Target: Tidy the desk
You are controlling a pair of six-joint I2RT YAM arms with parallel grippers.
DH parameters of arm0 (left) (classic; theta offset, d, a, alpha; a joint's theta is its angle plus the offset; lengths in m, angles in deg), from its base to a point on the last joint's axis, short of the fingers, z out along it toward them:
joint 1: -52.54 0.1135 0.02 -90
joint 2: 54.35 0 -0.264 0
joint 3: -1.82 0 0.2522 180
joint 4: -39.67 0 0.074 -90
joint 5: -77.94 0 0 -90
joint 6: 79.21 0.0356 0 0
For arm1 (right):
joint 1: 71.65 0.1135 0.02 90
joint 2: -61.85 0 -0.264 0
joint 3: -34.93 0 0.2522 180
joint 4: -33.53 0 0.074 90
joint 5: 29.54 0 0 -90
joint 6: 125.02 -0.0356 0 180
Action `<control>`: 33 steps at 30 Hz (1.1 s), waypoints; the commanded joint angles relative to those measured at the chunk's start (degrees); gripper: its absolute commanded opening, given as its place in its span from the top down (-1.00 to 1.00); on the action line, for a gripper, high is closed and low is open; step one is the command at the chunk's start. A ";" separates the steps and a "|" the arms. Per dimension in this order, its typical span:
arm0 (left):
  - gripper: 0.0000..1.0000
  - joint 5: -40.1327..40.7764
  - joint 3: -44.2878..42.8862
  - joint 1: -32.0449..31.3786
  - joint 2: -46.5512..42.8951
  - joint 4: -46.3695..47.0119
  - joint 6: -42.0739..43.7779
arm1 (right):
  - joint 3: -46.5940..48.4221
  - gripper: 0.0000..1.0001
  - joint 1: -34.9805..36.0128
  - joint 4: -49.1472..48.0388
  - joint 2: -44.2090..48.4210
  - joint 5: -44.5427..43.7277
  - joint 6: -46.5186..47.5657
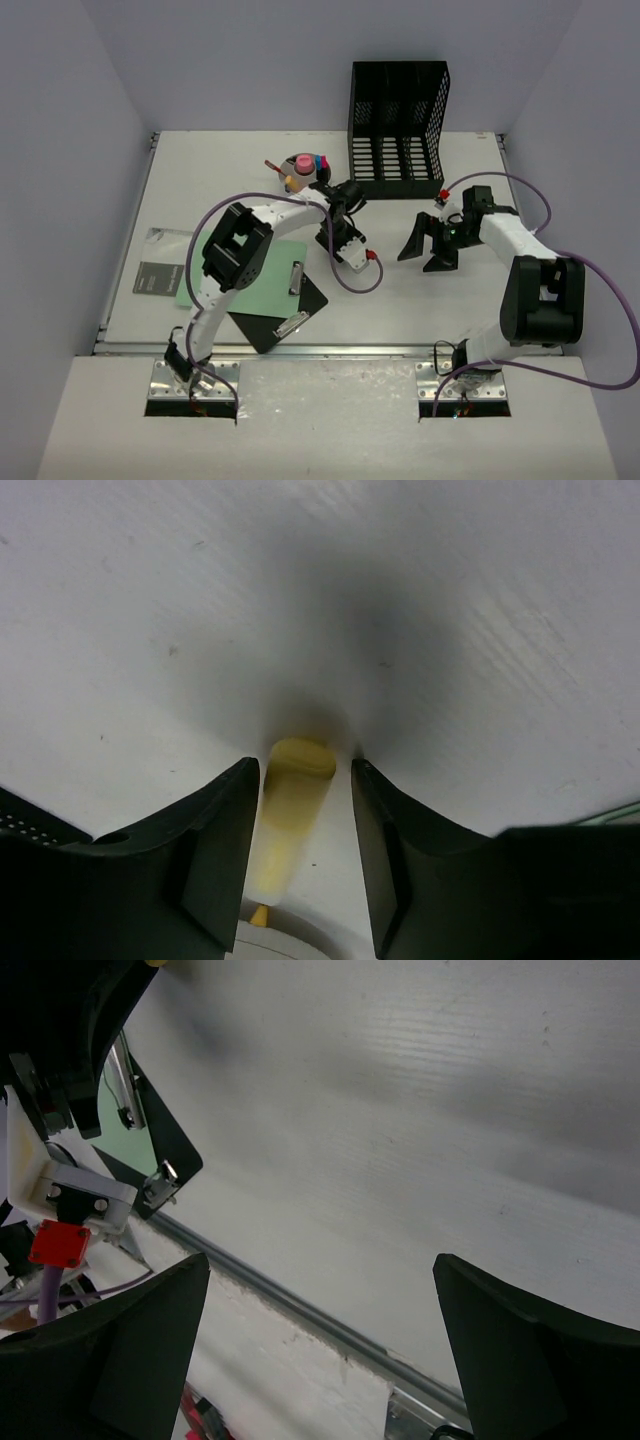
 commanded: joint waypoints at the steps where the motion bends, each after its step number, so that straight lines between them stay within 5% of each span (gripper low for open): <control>1: 0.16 1.45 3.73 -1.69 -1.56 0.36 4.95 | -0.02 -0.87 -0.32 -0.99 0.42 0.97 1.23; 7: 0.21 3.82 5.93 -2.83 -1.92 0.01 6.72 | 0.15 -0.87 -0.32 -0.64 0.43 0.88 1.23; 11: 0.58 1.20 5.94 -3.10 -3.49 -0.51 4.53 | 0.33 -0.87 -0.32 -0.37 0.86 0.97 1.14; 21: 0.90 -10.73 13.14 -3.19 -17.90 8.27 -0.21 | 1.12 -0.87 -0.32 0.50 1.57 2.02 -0.09; 24: 0.96 -18.46 13.06 -2.84 -22.47 11.43 -9.95 | 1.21 -0.87 -0.32 0.59 1.74 2.28 -0.35; 29: 1.00 -32.71 15.42 3.04 -29.94 28.45 -43.05 | 1.12 -0.87 -0.32 0.59 1.74 2.46 -0.44; 33: 1.00 -39.59 22.80 13.14 -33.64 58.62 -77.20 | 1.03 -0.87 -0.41 0.33 1.13 3.16 -0.88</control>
